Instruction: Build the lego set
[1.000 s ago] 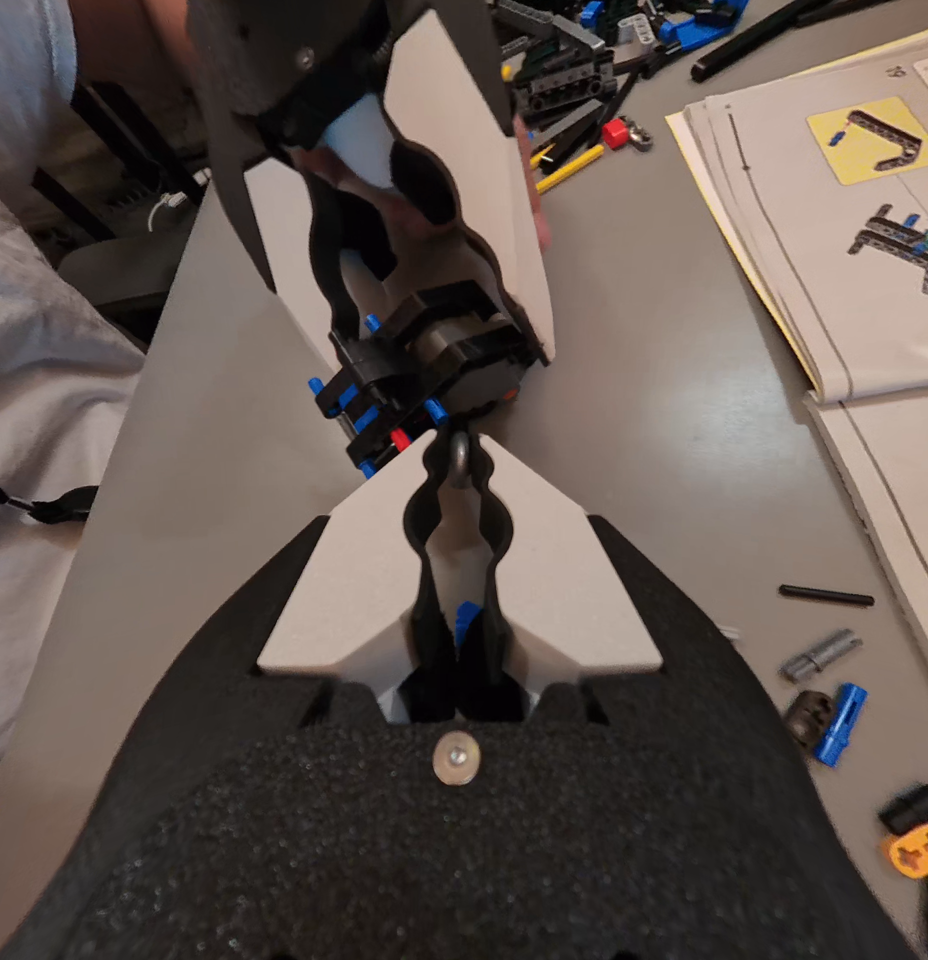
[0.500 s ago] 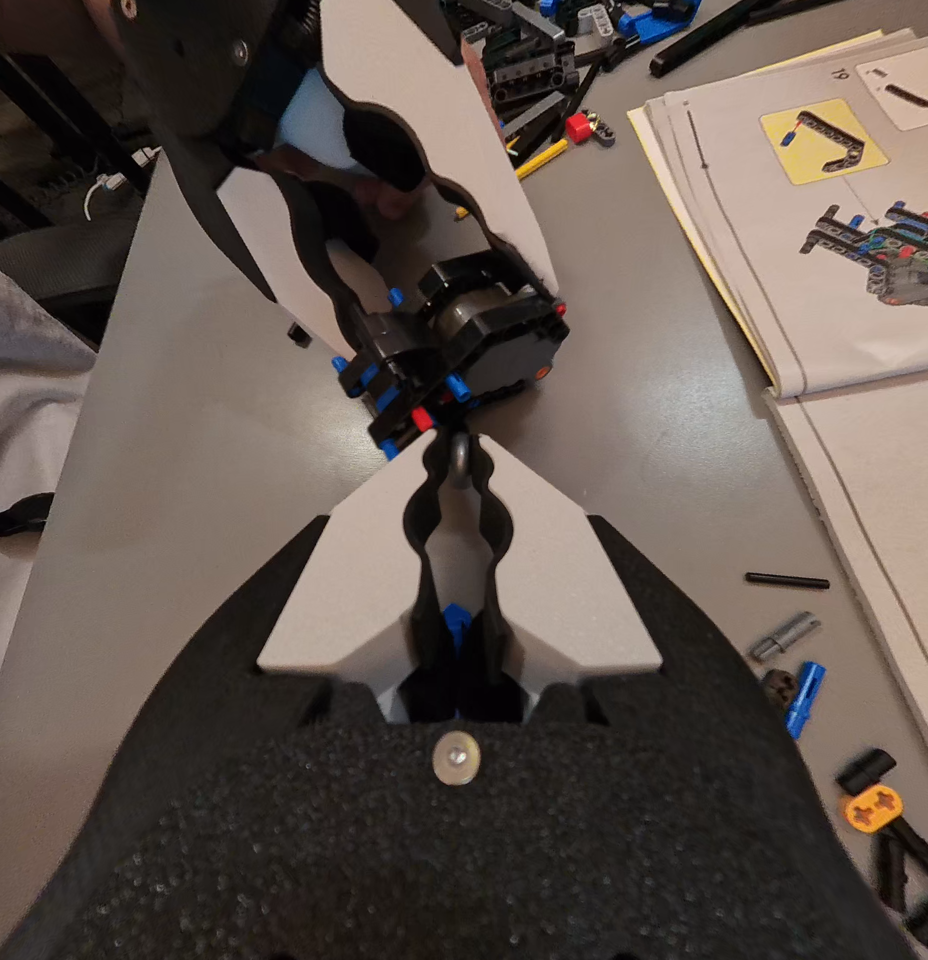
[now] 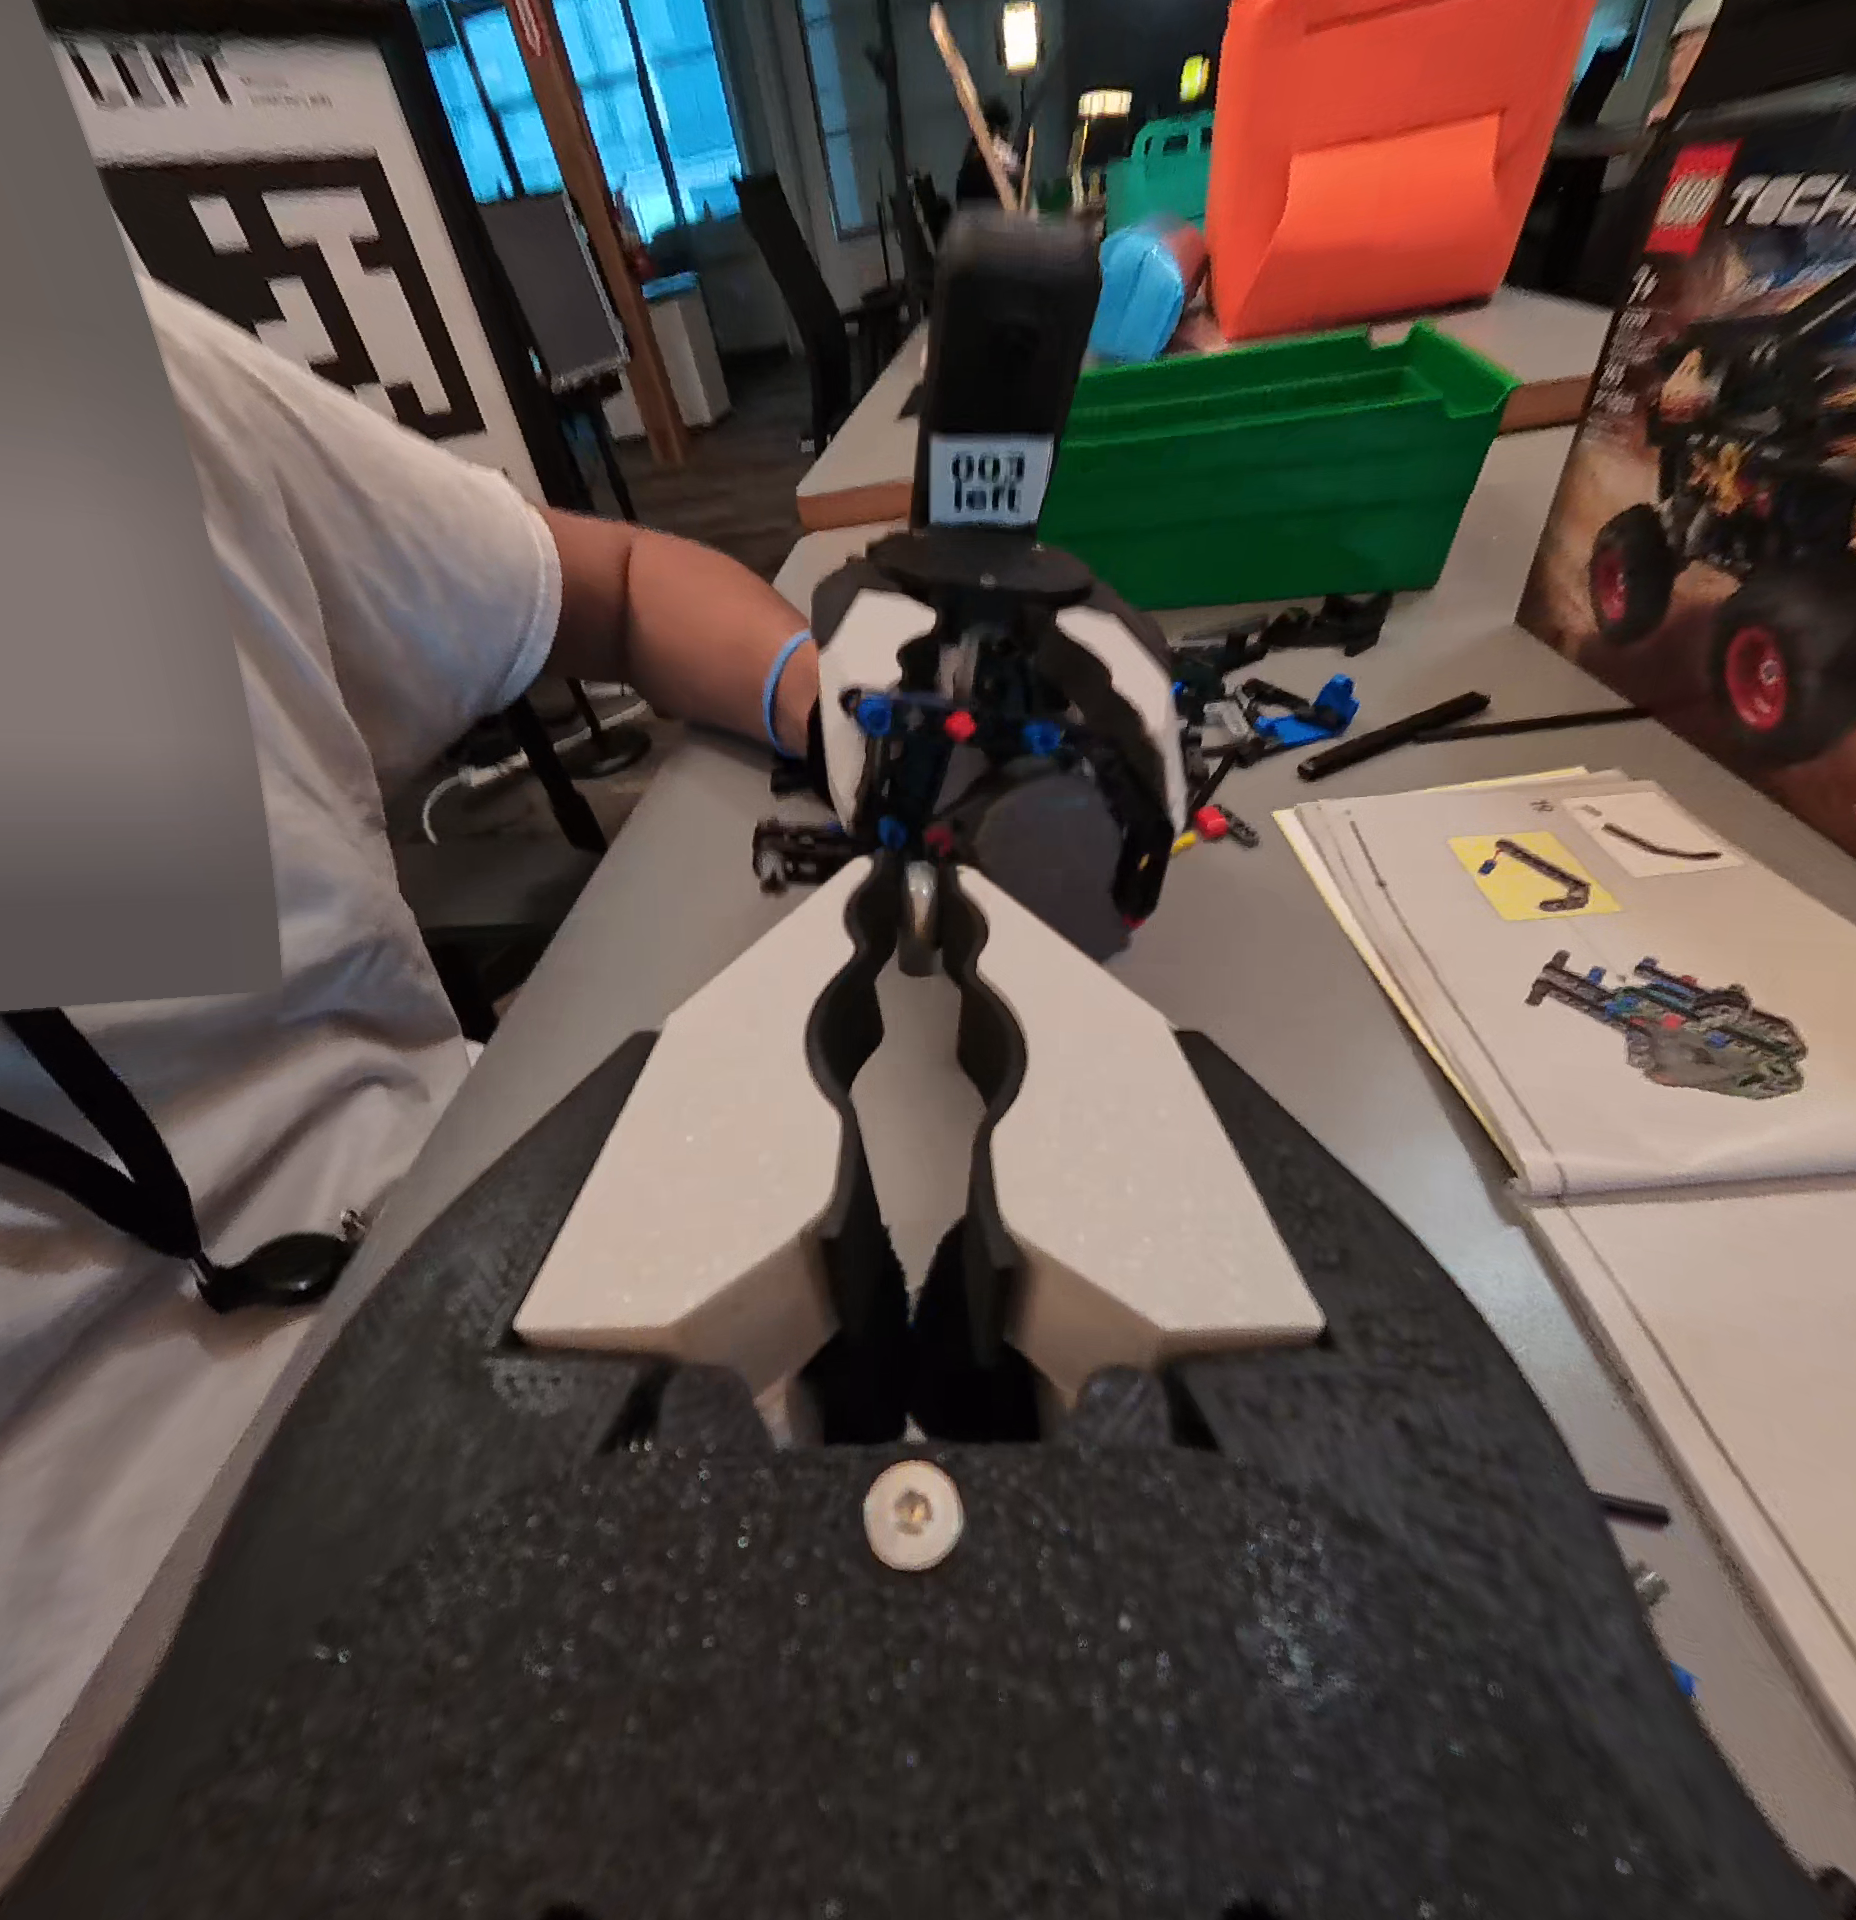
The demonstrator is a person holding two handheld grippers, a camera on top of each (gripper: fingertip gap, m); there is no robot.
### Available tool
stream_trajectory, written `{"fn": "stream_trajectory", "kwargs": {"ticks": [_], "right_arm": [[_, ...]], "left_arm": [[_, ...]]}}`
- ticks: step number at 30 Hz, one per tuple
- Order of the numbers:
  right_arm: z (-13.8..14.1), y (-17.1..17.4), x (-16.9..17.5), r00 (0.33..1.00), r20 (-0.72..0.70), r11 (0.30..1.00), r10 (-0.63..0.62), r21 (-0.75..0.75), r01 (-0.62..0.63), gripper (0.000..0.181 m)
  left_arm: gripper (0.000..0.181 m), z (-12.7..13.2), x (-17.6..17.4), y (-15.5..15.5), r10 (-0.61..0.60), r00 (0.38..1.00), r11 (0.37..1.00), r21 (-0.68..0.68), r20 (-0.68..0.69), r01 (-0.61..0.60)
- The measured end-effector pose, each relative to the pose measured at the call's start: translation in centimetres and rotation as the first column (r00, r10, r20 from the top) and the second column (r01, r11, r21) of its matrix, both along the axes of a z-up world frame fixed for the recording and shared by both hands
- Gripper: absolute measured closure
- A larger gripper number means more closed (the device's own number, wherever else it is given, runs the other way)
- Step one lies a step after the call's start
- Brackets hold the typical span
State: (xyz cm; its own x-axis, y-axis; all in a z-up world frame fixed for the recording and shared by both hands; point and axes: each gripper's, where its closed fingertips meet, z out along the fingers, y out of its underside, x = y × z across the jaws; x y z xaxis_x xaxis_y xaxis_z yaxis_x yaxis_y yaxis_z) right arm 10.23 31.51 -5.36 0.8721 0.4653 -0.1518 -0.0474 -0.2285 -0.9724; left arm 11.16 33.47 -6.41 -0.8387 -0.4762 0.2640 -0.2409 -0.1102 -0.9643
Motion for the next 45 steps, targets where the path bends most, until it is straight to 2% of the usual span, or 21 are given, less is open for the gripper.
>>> {"fn": "stream_trajectory", "kwargs": {"ticks": [1,8,13,20,28,32,42,45], "right_arm": [[-0.5,0.1,-0.1,1.0,0.013,1.0,0.003,-0.017,-0.003,0.174],[-0.2,0.2,-0.3,0.991,-0.13,0.999,0.04,-0.01,-0.041,0.174],[-0.5,0.2,-0.4,0.99,-0.133,0.998,0.046,-0.026,-0.05,0.174],[-1.2,0.2,-0.3,0.97,-0.236,0.992,0.062,-0.09,-0.085,0.174],[-1.1,0.7,-0.1,0.965,-0.262,0.997,0.026,-0.065,-0.045,0.174],[-1.7,0.6,-1.2,0.961,-0.267,0.991,0.074,-0.09,-0.101,0.174],[-1.1,0.6,-0.9,0.965,-0.252,0.993,0.068,-0.081,-0.091,0.174],[-0.3,-0.1,-0.5,0.967,-0.244,0.994,0.08,-0.056,-0.096,0.159]], "left_arm": [[0.117,0.1,0.0,0.0,0.003,1.0,1.0,-0.002,0.006,-0.003],[0.117,-0.4,0.4,0.0,0.006,1.0,1.0,-0.001,-0.03,-0.006],[0.117,-0.6,0.4,-0.1,-0.005,0.999,1.0,0.002,-0.042,0.005],[0.118,-1.3,0.5,-0.1,-0.006,0.997,0.999,0.034,-0.075,0.008],[0.118,-1.1,0.7,0.4,0.0,0.996,1.0,0.005,-0.091,0.001],[0.117,-1.4,0.2,-0.1,-0.023,0.997,0.998,0.048,-0.068,0.027],[0.117,-1.0,0.3,-0.1,-0.021,0.998,0.999,0.032,-0.052,0.022],[0.117,-0.4,0.2,0.1,-0.009,1.0,1.0,0.019,-0.008,0.009]]}}
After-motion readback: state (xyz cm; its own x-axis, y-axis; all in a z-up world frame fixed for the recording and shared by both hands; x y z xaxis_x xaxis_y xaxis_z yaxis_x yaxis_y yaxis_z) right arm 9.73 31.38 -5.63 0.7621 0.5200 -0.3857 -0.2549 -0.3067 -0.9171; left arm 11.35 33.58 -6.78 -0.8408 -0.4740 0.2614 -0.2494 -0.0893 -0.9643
